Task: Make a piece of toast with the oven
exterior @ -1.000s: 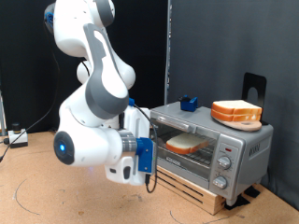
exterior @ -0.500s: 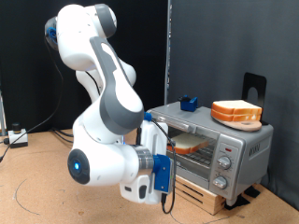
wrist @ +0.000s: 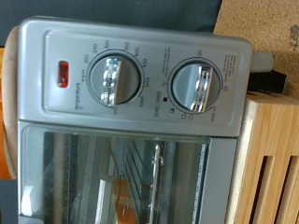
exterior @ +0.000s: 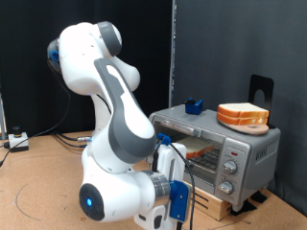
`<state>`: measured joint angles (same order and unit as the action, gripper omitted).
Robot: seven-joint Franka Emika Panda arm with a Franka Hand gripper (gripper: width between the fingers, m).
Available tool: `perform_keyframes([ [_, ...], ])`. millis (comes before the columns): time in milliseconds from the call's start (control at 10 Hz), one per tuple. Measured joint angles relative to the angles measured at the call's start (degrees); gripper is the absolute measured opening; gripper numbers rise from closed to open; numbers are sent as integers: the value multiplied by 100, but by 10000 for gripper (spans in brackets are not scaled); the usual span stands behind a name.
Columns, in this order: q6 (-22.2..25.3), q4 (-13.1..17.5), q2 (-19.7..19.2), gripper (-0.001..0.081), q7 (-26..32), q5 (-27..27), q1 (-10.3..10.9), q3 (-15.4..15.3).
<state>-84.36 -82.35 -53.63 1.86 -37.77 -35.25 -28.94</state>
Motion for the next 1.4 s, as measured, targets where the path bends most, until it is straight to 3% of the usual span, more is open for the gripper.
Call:
perform_keyframes([
  [200, 175, 353, -370, 807, -101, 167, 201, 7],
  [500, 171, 319, -535, 807, -97, 194, 381, -1],
  [800, 78, 6, -521, 807, -49, 171, 523, -145],
  [1100, -384, -456, -465, 807, 35, 151, 623, -325],
  [1400, -818, -732, -463, 807, 138, 109, 667, -515],
])
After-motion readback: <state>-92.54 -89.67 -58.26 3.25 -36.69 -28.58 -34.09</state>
